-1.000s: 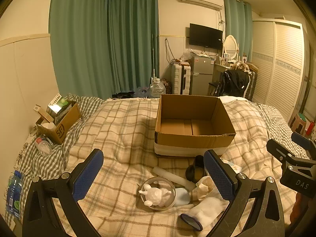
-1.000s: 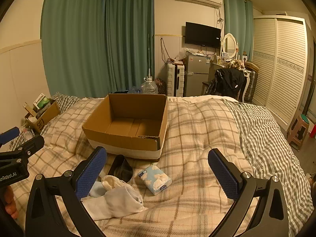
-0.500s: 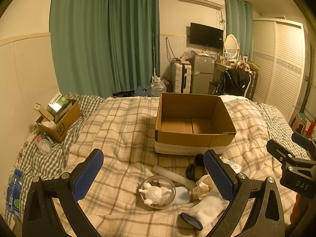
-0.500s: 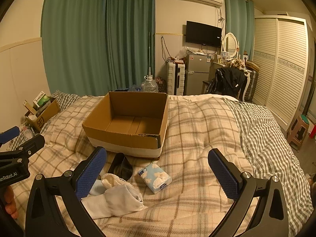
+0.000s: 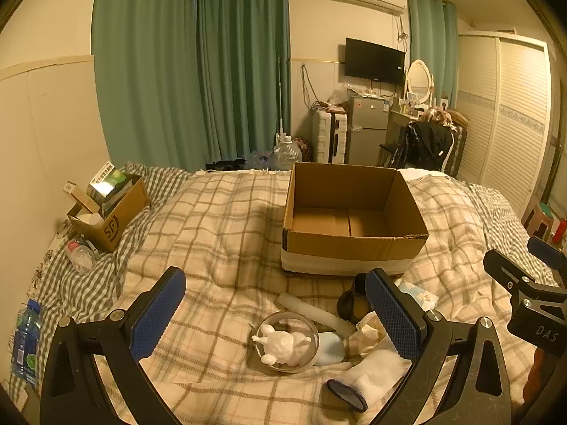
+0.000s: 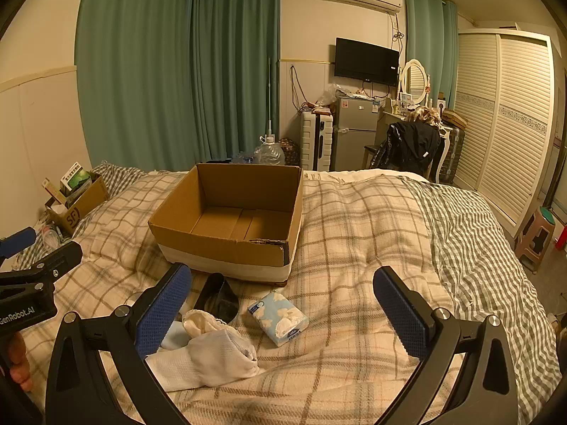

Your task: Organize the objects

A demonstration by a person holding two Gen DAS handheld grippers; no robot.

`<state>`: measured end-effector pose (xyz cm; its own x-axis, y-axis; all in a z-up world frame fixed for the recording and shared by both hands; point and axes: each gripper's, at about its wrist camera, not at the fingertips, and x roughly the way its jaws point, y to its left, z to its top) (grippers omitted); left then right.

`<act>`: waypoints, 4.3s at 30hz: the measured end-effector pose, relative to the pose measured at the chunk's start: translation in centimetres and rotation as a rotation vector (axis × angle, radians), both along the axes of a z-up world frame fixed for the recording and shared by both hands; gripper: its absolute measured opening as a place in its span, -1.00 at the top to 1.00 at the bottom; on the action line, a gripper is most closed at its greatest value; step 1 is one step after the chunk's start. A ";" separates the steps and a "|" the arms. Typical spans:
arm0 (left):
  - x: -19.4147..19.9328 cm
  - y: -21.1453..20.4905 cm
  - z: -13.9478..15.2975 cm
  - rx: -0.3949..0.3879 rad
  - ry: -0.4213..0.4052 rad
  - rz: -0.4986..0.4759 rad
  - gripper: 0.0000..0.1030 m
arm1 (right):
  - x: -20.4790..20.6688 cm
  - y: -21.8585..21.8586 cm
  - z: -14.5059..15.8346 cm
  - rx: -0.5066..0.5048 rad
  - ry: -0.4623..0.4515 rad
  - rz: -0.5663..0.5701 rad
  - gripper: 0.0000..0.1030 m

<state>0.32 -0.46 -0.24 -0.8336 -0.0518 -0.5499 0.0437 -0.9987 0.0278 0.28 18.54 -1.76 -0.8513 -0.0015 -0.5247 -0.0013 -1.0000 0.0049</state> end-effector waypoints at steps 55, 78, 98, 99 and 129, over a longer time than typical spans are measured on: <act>-3.5 -1.0 -7.8 0.002 -0.253 0.013 -1.00 | -2.1 -1.2 -3.0 0.036 -0.153 0.049 -0.99; -6.7 -1.3 -14.3 0.154 -0.497 -0.070 -0.59 | -4.8 -3.6 -7.7 0.028 -0.398 0.181 -0.99; 0.1 -3.7 -7.2 0.102 -0.325 -0.030 -0.59 | -3.3 -5.7 -8.4 0.085 -0.447 0.240 0.19; 0.5 -3.7 -6.9 0.098 -0.319 -0.028 -0.59 | -2.9 -5.8 -7.5 0.109 -0.409 0.222 0.22; -17.8 3.0 4.3 0.003 -0.167 -0.168 -0.59 | -17.5 -2.2 9.0 0.191 -0.080 0.130 0.30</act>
<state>-17.45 2.50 4.09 -0.7281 0.0820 -0.6806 -0.1280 -0.9916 0.0175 -17.22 16.30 7.26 -0.8062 -0.0025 -0.5917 0.1348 -0.9745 -0.1796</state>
